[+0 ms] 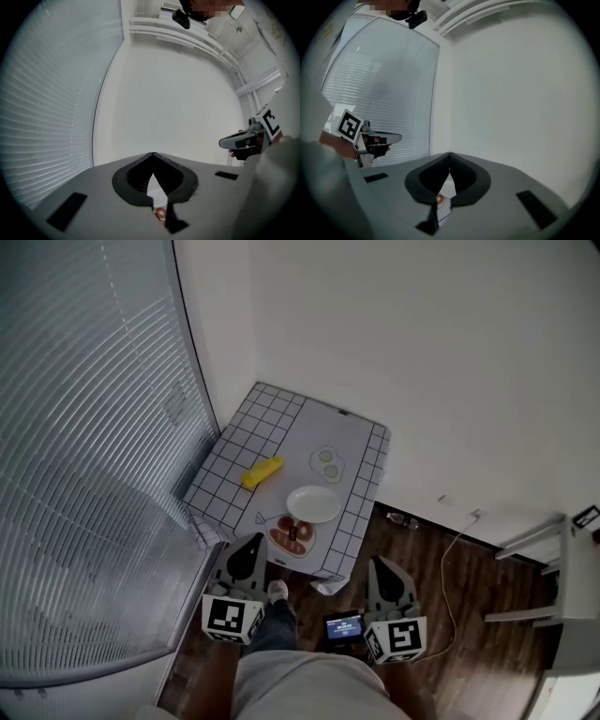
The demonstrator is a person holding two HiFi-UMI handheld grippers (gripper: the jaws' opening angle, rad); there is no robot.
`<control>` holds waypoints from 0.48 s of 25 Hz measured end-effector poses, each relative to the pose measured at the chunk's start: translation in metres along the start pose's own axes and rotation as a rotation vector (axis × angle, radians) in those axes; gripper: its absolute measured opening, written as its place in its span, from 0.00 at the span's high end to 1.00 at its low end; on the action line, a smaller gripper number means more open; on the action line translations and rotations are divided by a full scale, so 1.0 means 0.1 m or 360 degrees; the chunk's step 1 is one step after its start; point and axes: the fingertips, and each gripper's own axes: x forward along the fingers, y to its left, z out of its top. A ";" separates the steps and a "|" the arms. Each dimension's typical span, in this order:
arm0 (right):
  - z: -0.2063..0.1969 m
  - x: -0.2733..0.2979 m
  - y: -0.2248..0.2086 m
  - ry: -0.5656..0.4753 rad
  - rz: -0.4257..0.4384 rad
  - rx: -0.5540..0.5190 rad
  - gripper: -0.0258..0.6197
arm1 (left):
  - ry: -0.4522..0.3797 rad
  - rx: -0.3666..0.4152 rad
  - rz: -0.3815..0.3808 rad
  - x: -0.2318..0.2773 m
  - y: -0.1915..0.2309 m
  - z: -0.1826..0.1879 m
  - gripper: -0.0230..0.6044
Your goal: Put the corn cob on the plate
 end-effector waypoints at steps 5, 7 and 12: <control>0.04 0.63 -0.12 0.0052 -0.0047 0.0010 0.95 | 0.0012 -0.0074 -0.0030 0.64 0.47 -0.01 0.95; 0.05 0.89 -0.12 0.0064 -0.0032 0.0026 0.95 | 0.0038 -0.0060 -0.0028 0.83 0.65 -0.06 0.95; 0.04 1.52 -0.05 0.0076 0.0082 0.0060 0.95 | 0.0167 -0.0009 -0.0028 1.21 1.04 -0.37 0.95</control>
